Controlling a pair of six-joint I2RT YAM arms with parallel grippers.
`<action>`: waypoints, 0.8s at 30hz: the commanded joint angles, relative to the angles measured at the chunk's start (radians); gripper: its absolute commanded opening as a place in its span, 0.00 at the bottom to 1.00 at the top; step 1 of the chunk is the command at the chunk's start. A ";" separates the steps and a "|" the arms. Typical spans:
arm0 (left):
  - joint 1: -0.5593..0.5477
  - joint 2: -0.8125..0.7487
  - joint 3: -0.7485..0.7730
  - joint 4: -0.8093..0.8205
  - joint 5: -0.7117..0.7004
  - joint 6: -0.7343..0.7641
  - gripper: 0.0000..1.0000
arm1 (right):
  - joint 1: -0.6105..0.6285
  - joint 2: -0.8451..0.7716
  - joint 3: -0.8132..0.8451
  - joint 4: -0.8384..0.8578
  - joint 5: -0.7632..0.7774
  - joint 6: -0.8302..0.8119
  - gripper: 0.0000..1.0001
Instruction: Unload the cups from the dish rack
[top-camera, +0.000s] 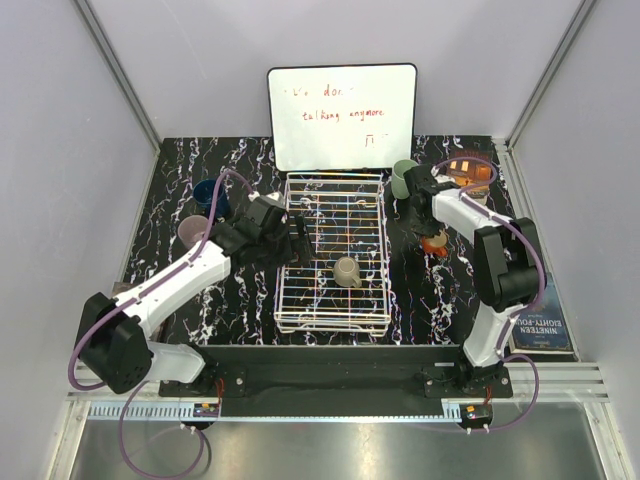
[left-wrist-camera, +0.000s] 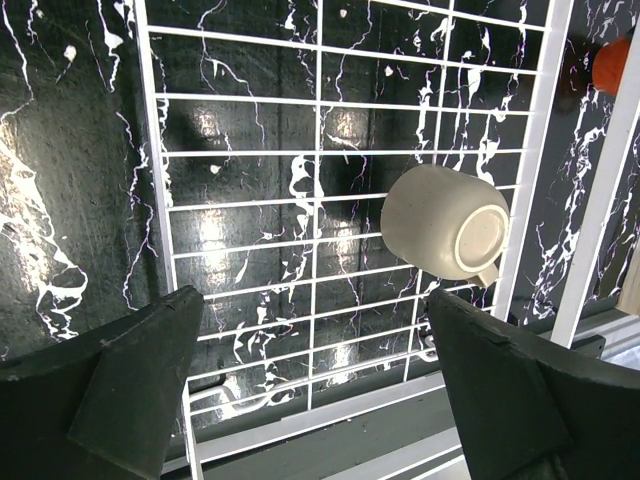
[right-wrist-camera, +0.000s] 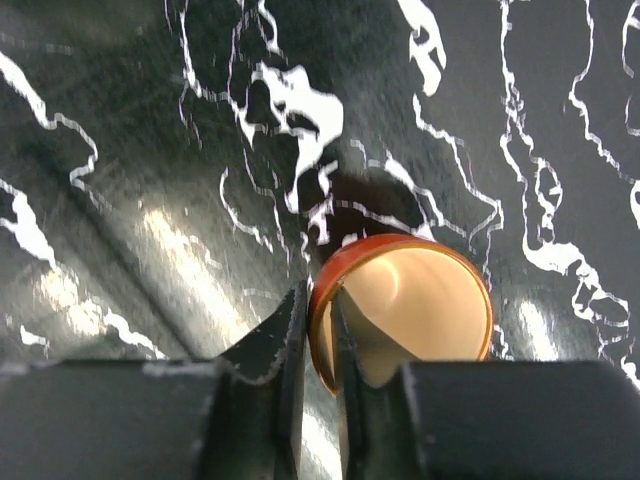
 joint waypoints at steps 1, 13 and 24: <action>0.003 0.011 0.053 0.021 0.029 0.033 0.99 | 0.030 -0.098 -0.019 0.018 -0.013 0.020 0.24; 0.001 0.015 0.081 0.021 0.020 0.075 0.99 | 0.043 -0.258 0.061 -0.083 0.005 0.015 0.33; -0.071 0.139 0.170 0.013 -0.070 0.237 0.99 | 0.108 -0.620 -0.029 -0.094 -0.196 0.000 0.83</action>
